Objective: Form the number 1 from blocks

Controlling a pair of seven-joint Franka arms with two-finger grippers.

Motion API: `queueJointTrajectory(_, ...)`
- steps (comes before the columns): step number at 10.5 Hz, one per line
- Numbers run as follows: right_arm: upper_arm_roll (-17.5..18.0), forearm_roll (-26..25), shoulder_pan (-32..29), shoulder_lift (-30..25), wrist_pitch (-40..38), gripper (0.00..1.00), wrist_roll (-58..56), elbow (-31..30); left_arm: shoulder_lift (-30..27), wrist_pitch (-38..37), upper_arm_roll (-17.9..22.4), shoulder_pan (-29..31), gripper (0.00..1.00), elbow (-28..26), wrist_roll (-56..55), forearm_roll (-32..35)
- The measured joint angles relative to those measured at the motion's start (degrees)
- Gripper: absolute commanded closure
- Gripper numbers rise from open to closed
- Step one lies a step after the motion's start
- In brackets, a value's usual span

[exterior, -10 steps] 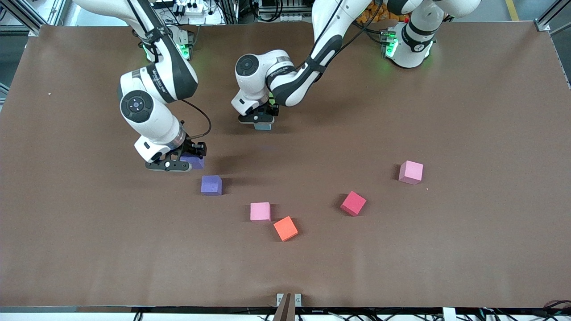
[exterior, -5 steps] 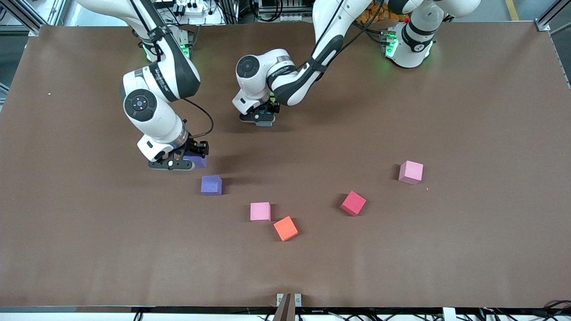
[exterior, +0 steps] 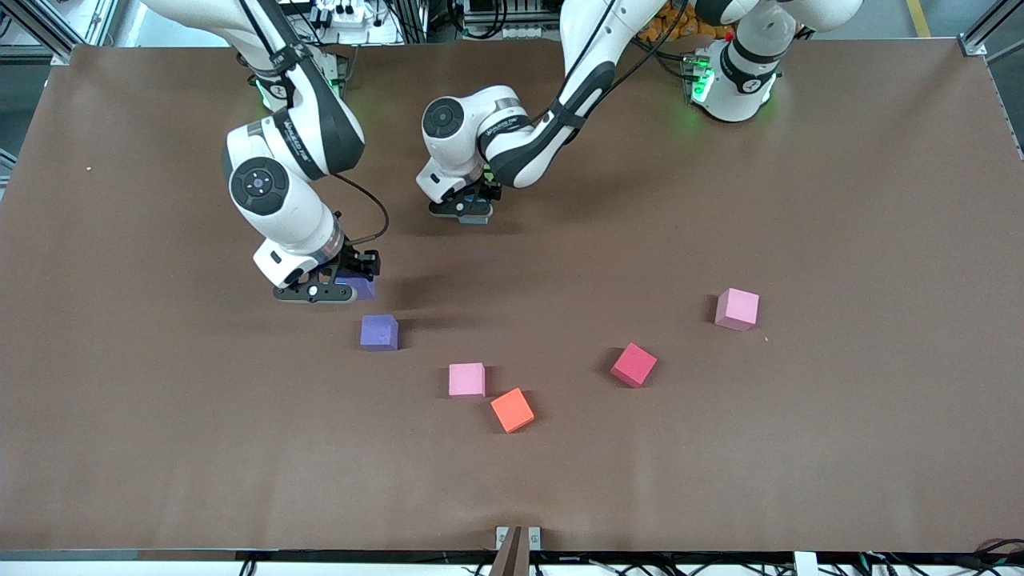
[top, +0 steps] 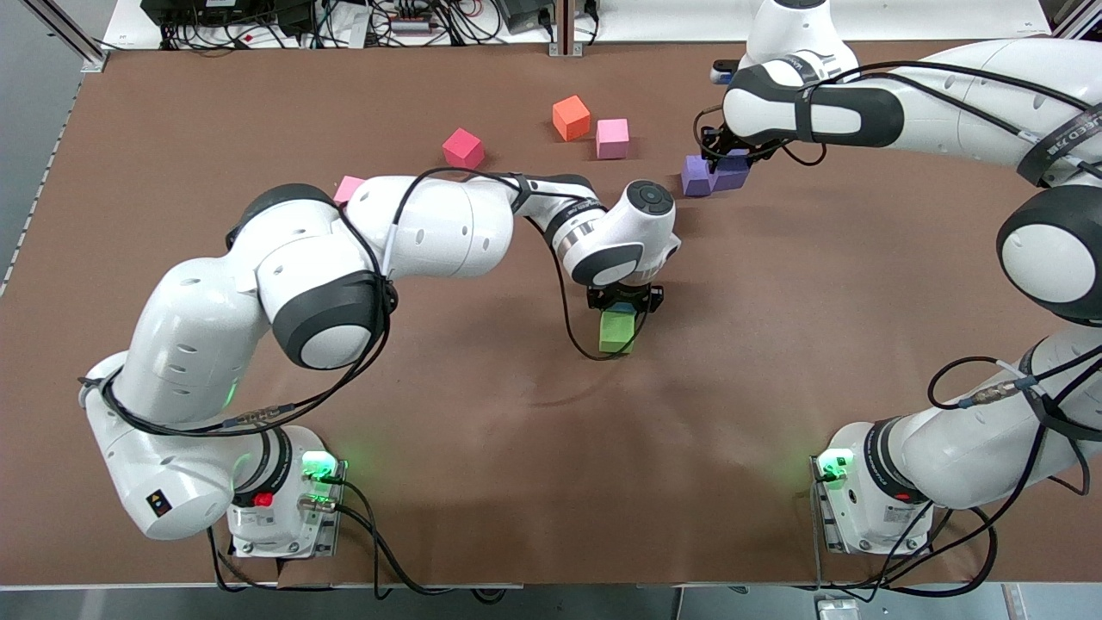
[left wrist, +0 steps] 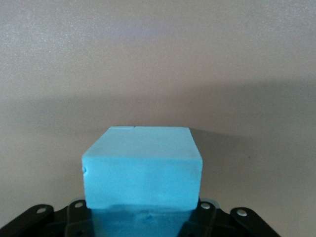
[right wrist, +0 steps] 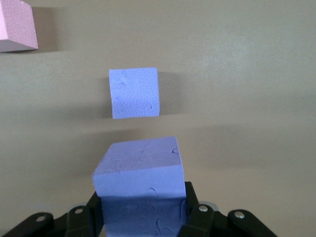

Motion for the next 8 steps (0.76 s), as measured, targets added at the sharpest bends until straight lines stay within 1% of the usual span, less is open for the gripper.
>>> queueJointTrajectory(1, 0.01, 0.13, 0.09, 0.0, 0.0, 0.36, 0.0, 0.0, -0.03, -0.09, -0.04, 0.0, 0.74, -0.05, 0.0, 0.0)
queueJointTrajectory(2, 0.02, 0.19, 0.13, 0.0, 0.0, 0.36, 0.0, 0.0, -0.06, -0.37, -0.1, 0.0, 0.01, -0.06, 0.0, 0.0)
queueJointTrajectory(6, 0.02, 0.24, 0.16, 0.0, -0.01, 0.36, 0.04, 0.0, -0.15, -2.2, -0.6, -0.4, 0.0, -0.56, -1.16, -0.27)
queueJointTrajectory(8, 0.02, 0.27, 0.22, 0.0, -0.01, 0.36, 0.06, 0.0, -2.5, -3.4, -0.46, 0.06, 0.0, -0.28, -1.37, -0.31)
